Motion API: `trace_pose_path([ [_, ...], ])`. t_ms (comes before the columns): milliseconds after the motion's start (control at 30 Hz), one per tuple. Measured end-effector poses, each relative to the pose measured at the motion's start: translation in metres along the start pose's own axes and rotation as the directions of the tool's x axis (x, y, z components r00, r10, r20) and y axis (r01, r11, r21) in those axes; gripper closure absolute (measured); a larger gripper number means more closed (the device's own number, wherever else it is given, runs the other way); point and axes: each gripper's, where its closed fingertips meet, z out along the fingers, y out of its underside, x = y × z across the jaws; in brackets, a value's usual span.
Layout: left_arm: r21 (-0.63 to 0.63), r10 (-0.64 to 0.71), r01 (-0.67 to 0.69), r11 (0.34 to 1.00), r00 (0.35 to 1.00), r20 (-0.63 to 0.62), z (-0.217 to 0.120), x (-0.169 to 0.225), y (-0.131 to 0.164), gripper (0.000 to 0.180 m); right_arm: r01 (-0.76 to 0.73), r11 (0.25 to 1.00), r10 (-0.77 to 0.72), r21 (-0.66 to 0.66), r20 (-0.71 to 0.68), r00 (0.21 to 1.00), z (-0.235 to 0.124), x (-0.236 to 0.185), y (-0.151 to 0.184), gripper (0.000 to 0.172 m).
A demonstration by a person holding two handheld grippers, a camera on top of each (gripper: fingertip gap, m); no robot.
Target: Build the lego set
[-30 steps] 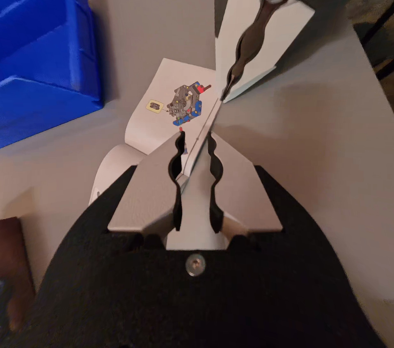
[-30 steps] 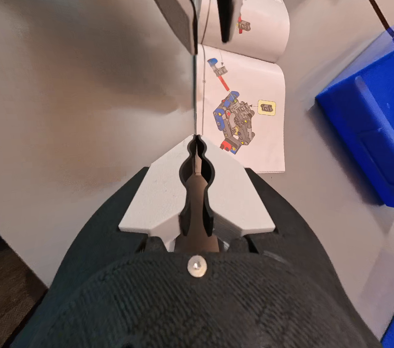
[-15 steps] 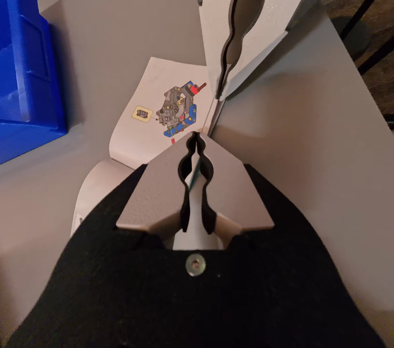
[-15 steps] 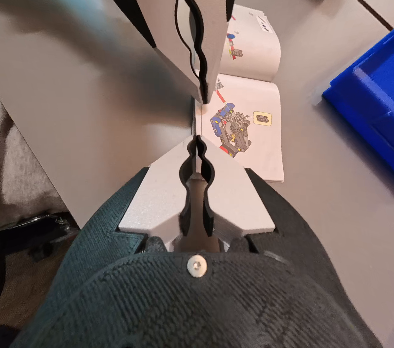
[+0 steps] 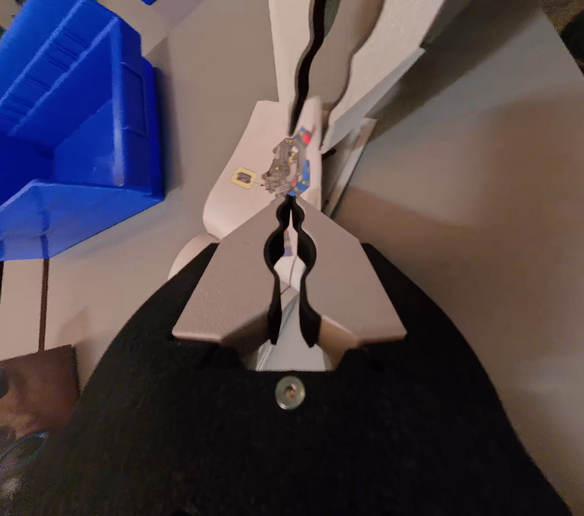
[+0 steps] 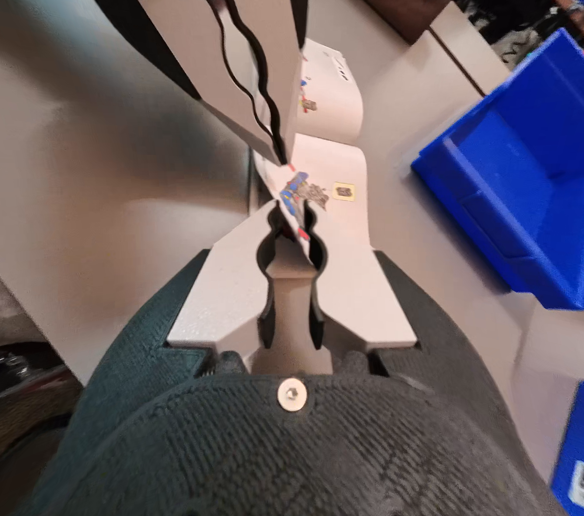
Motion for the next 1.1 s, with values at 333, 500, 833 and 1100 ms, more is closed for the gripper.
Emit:
trace_pose_path([
  [333,-0.002,-0.04,0.04,0.999,0.989,-0.14,0.002,0.016,0.001,0.16,-0.084,0.992,0.087,-0.093,0.026,0.996,0.004,-0.003,0.026,0.144],
  [500,-0.028,-0.021,0.017,0.999,0.986,-0.166,0.005,0.023,0.007,0.165,-0.11,0.982,0.123,-0.154,0.081,0.989,0.007,-0.014,0.035,0.141],
  [833,-0.041,-0.04,0.035,0.999,0.989,-0.144,0.008,0.025,0.006,0.165,-0.204,0.965,0.231,-0.162,0.176,0.957,0.009,-0.029,0.032,0.171],
  [1100,-0.072,-0.083,0.074,0.995,0.988,-0.134,0.015,0.024,0.009,0.162,-0.26,0.953,0.288,-0.158,0.193,0.938,0.012,-0.03,0.029,0.158],
])
